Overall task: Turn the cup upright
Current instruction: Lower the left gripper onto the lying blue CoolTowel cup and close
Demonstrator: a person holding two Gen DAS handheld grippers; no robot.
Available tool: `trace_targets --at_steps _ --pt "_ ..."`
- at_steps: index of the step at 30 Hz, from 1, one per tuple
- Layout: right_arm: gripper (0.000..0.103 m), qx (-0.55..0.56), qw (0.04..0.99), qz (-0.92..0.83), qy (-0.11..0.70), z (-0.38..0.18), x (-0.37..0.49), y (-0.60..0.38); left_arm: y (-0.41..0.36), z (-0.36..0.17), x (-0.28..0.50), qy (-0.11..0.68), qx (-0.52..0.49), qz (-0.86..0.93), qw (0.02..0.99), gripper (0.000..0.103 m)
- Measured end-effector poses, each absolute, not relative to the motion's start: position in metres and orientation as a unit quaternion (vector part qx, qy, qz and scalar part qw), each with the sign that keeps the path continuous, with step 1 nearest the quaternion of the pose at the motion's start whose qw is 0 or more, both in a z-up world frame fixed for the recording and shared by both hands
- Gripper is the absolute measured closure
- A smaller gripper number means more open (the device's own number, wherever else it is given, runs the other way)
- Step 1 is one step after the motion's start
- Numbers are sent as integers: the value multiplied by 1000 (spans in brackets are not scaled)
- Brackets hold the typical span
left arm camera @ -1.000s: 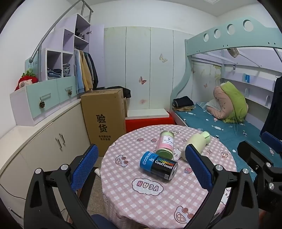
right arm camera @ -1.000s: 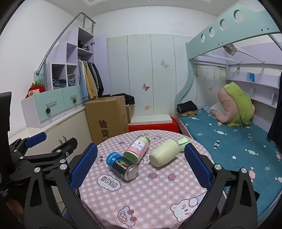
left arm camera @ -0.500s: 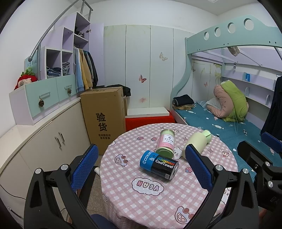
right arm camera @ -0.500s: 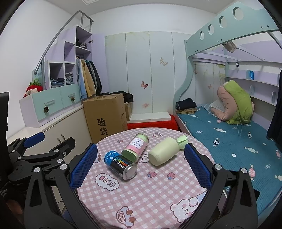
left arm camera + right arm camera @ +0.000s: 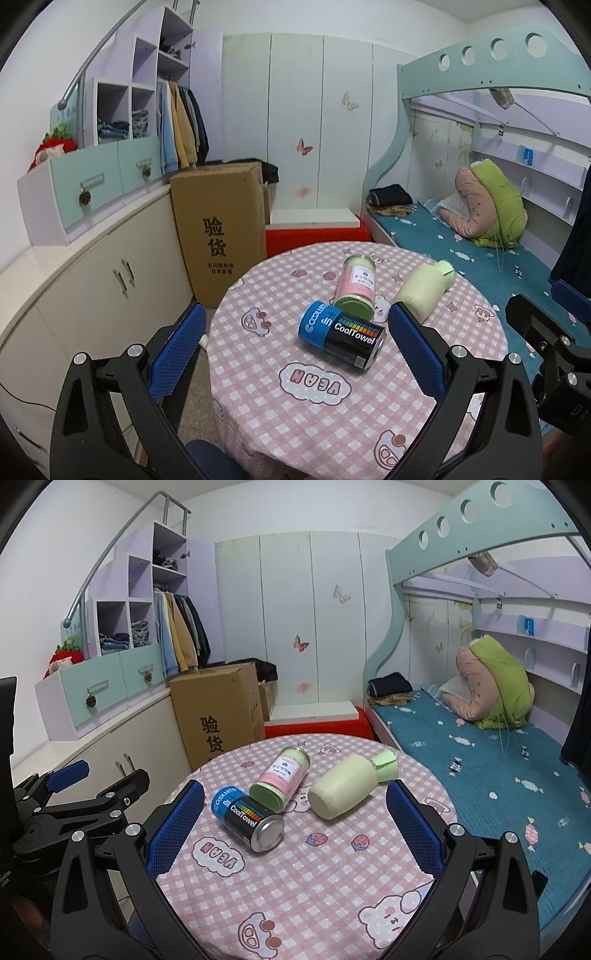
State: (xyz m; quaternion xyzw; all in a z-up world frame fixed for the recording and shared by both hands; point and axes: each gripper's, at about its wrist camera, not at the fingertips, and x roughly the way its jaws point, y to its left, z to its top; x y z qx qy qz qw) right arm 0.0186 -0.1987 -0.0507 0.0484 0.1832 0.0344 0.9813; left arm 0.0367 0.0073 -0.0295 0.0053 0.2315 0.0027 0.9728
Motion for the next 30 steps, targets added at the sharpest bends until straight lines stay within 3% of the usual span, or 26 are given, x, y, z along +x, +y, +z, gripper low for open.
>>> trace_targets --at_steps 18,30 --pt "5 49 962 30 266 -101 108 -203 18 -82 121 343 -52 16 938 8" --pt "5 58 958 -2 281 -121 141 -238 -20 -126 188 435 -124 21 892 8"
